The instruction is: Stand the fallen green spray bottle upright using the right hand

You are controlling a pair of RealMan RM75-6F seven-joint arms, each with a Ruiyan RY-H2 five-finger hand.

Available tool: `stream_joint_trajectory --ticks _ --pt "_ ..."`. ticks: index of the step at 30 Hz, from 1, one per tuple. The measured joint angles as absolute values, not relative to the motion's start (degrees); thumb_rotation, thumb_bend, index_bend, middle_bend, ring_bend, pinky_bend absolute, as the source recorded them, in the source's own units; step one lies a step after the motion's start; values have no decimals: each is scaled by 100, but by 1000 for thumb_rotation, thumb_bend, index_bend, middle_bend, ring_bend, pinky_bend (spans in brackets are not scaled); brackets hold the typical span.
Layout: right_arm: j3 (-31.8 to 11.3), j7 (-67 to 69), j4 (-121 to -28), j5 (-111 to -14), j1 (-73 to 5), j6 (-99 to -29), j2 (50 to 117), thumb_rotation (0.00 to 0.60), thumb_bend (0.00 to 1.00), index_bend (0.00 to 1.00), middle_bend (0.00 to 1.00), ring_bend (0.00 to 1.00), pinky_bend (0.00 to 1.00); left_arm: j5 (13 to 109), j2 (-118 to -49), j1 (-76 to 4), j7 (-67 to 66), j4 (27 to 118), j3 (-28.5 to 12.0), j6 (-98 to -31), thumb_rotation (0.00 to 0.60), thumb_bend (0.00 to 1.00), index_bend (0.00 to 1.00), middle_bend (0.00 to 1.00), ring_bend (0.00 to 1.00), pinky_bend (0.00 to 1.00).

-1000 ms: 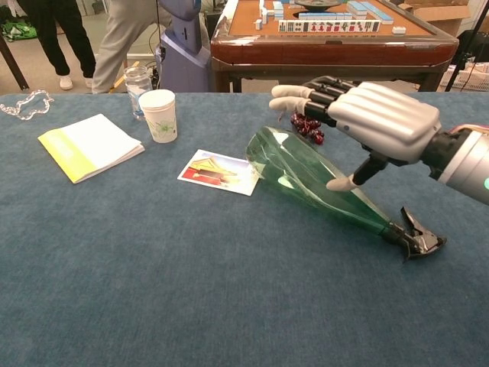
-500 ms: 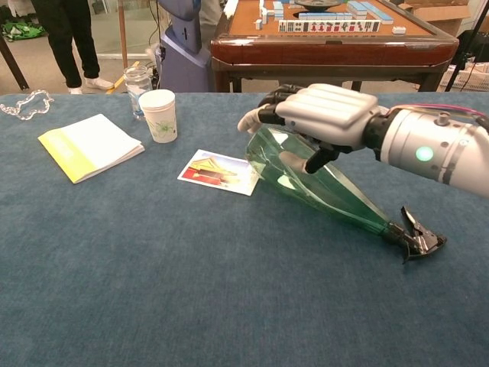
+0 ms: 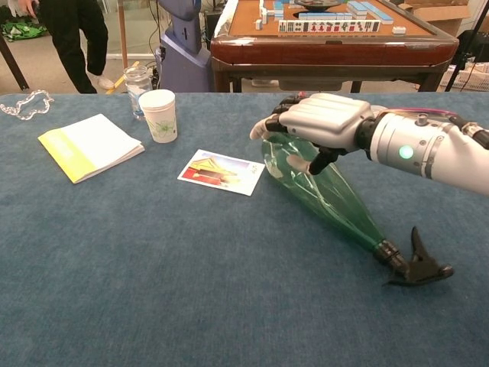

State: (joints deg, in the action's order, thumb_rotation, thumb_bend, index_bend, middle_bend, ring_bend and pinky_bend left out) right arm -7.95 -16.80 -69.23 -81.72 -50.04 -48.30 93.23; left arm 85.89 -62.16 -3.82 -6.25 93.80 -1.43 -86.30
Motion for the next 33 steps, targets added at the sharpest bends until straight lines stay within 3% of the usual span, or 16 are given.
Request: stream_joint_trajectory --ticks 8,12,15,24,33 --pt "-868 -1853 -6803 -7753 -4856 -4821 9073 600 506 185 210 91 0 8593 -6238 -381 -568 9329 -133 -8600 600 360 321 262 245 164" --pt "-894 -1757 -6976 -7791 -4755 -5086 8885 600 248 185 210 91 0 8594 -6250 -400 -560 9310 -137 -8570 600 360 321 262 244 164" --pt "-857 -1591 -7153 -8072 -4687 -5406 8694 600 155 185 210 91 0 8591 -6252 -406 -562 9308 -150 -8571 600 360 321 262 244 164" --pt "-436 -986 -7959 -9169 -4534 -5890 7757 600 75 185 209 91 0 8613 -6257 -441 -638 9363 -154 -8534 600 360 321 262 244 164" --pt "195 -825 -8051 -10298 -4556 -6070 7414 600 12 204 186 91 0 8641 -6230 -466 -743 9468 -155 -8520 600 360 321 262 245 164"
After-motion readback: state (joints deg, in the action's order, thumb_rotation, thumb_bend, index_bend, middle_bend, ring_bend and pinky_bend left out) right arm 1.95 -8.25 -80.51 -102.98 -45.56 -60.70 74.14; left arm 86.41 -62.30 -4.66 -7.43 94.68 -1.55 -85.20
